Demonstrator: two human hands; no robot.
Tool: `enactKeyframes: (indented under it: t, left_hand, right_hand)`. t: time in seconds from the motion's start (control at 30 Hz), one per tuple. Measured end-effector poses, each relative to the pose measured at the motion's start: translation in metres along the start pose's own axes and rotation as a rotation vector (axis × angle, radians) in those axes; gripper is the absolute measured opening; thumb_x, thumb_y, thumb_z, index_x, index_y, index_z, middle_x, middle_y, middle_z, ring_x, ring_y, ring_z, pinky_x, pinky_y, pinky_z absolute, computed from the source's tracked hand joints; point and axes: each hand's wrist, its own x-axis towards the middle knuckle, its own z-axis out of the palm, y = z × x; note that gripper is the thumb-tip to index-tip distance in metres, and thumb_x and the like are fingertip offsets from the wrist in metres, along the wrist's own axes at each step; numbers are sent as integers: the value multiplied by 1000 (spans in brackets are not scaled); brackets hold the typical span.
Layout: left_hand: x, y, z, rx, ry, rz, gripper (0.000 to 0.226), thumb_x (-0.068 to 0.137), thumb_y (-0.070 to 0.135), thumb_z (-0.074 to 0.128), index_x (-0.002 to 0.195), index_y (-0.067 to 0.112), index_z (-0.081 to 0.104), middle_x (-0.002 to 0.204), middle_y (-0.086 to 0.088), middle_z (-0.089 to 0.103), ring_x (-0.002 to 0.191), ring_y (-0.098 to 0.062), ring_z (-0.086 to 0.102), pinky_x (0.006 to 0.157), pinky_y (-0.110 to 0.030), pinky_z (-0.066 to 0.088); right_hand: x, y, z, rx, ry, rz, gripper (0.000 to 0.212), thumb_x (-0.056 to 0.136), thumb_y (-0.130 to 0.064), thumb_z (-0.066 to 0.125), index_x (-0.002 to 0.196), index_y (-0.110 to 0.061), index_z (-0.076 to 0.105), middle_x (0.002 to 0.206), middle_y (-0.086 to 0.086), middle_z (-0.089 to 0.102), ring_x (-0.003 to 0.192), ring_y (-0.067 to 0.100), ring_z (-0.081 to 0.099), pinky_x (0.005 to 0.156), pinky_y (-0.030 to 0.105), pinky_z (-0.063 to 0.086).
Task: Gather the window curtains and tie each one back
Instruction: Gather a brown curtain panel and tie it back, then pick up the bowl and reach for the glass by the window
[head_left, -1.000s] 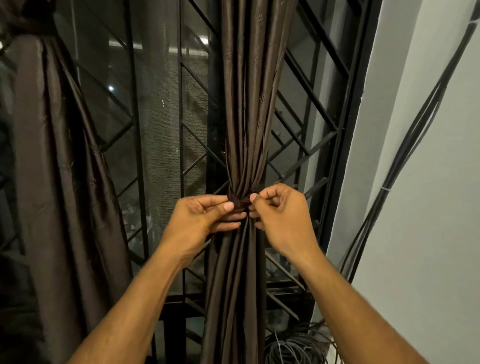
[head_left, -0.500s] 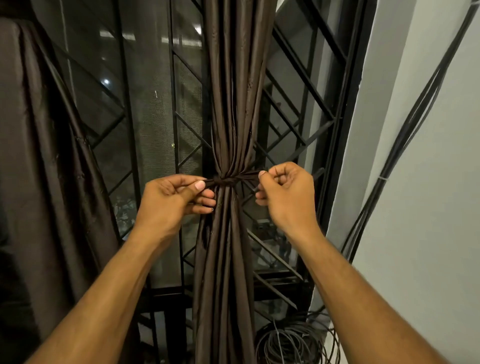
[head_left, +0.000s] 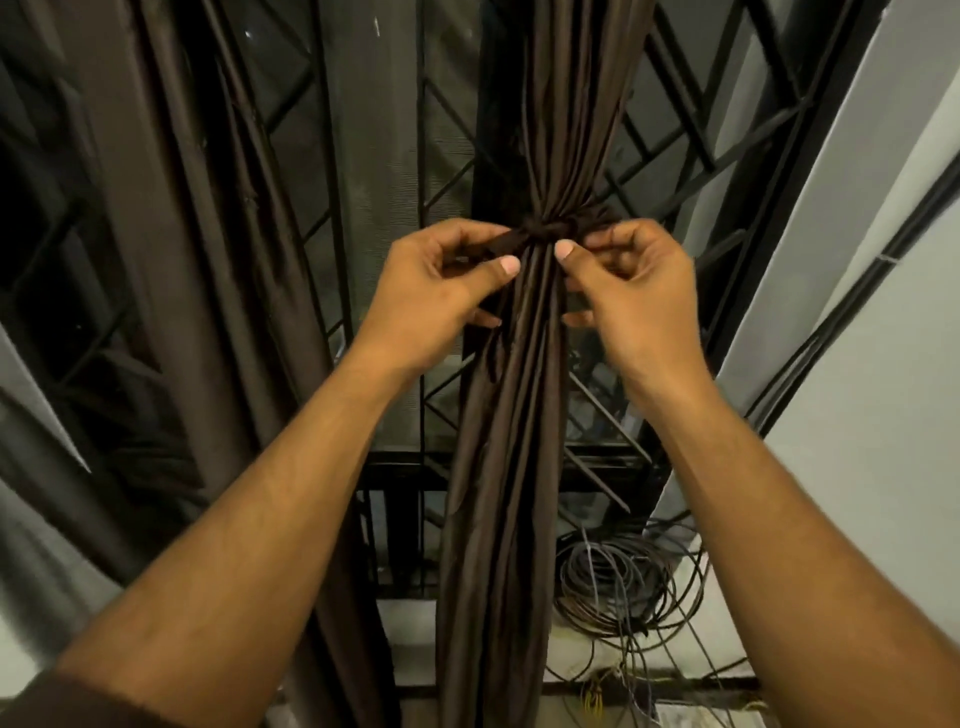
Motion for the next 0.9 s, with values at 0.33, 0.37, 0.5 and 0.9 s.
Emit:
enactKeyframes:
  t: [0.33, 0.37, 0.5, 0.9]
  left_hand:
    - [-58, 6, -40, 467, 414, 469, 11, 96, 6, 66, 105, 0, 69, 98, -8, 67, 86, -17, 66, 68, -31, 55]
    - [-67, 9, -48, 514, 493, 541, 9, 97, 4, 65, 101, -3, 68, 96, -12, 64, 84, -21, 64, 67, -32, 53]
    - [-80, 15, -98, 701, 743, 535, 20, 95, 9, 66, 109, -4, 60, 106, -24, 56, 84, -26, 56, 69, -30, 45]
    - [-103, 26, -218, 536, 661, -33, 39, 88, 35, 66, 108, 2, 73, 104, -18, 72, 95, -18, 70, 81, -26, 56]
  right_hand:
    - [-44, 0, 43, -11, 9, -260, 17, 96, -19, 74, 98, -17, 56, 80, 25, 64, 65, 42, 62, 54, 43, 53]
    - [-47, -2, 52, 23, -20, -278, 16, 97, -19, 72, 97, -17, 57, 79, 24, 64, 64, 41, 62, 54, 42, 53]
    - [-50, -6, 96, 169, -160, -284, 16, 99, -18, 70, 97, -8, 57, 75, 25, 63, 60, 37, 62, 53, 38, 54]
    - [-101, -33, 217, 450, -731, -138, 26, 102, -23, 64, 122, -7, 59, 109, 2, 76, 94, 12, 77, 64, 23, 60]
